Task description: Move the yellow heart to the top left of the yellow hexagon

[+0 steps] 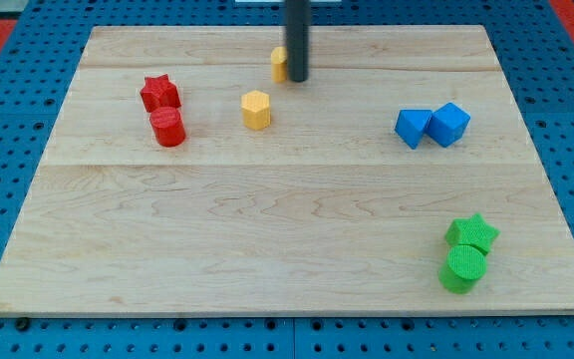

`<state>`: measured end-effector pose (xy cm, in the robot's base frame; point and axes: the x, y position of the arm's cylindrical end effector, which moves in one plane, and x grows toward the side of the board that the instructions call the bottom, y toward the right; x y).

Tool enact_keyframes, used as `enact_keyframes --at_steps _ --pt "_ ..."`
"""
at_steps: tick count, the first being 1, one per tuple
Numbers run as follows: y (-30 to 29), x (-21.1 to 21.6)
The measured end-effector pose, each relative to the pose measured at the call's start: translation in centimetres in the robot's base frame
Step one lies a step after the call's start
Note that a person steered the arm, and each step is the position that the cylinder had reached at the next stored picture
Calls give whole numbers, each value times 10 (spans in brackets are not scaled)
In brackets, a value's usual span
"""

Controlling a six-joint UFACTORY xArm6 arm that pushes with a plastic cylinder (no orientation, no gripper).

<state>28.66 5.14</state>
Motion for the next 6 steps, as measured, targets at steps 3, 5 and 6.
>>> enact_keyframes --at_steps 3,5,6 --pt "-67 -30" --pt "-94 31" --pt "-94 61"
